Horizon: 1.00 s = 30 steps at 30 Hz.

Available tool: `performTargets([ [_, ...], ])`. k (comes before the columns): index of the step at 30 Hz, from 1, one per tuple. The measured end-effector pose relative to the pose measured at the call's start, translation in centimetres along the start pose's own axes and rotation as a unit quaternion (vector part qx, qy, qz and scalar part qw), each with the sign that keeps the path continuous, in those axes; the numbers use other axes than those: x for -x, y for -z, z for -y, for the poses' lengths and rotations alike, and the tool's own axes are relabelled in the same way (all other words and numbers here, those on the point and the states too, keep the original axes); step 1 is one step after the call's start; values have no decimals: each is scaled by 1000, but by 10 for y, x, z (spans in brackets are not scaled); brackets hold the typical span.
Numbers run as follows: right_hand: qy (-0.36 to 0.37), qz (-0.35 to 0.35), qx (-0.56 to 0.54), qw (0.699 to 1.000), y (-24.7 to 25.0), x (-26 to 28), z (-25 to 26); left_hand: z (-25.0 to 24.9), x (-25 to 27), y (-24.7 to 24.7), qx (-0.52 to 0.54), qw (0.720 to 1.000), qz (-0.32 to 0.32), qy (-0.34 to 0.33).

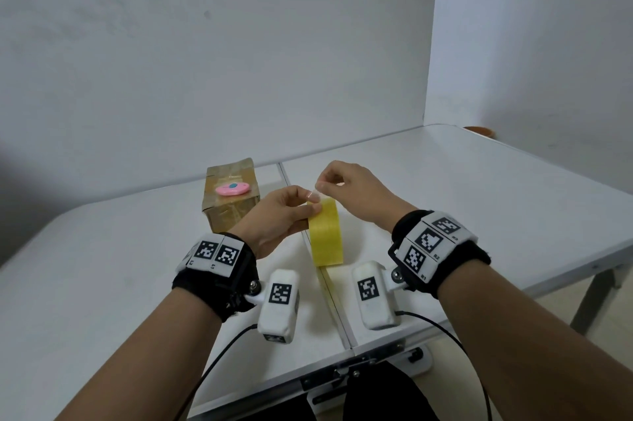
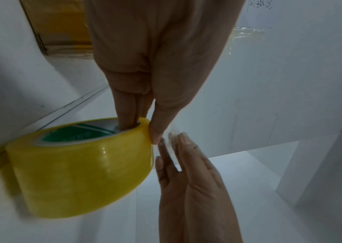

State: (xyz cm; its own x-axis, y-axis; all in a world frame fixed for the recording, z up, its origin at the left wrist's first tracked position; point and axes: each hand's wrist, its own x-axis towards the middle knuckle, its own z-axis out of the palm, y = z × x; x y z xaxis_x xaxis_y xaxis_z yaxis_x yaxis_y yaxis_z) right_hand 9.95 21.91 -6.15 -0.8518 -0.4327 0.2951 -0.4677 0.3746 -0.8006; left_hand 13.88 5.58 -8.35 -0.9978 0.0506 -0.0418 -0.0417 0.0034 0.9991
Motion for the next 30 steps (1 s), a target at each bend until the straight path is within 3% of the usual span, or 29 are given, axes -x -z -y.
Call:
performTargets([
  [7, -45, 30, -81, 995, -2, 3, -7, -2, 3, -1, -4, 1000, -13, 3],
  [10, -26, 22, -79, 996, -4, 8, -16, -3, 4, -1, -100, 994, -41, -20],
  [14, -13, 9, -113, 993, -5, 10, -21, -6, 4, -1, -234, 958, -135, -96],
  [19, -50, -21, -131, 990, -8, 8, -27, -3, 4, -2, -175, 972, -117, -104],
  [23, -38, -54, -124, 990, -12, 8, -29, -1, 2, 1, -164, 971, -130, -112],
  [30, -29, -47, -125, 991, -11, 7, -28, -4, 3, 2, -108, 978, -136, -115],
])
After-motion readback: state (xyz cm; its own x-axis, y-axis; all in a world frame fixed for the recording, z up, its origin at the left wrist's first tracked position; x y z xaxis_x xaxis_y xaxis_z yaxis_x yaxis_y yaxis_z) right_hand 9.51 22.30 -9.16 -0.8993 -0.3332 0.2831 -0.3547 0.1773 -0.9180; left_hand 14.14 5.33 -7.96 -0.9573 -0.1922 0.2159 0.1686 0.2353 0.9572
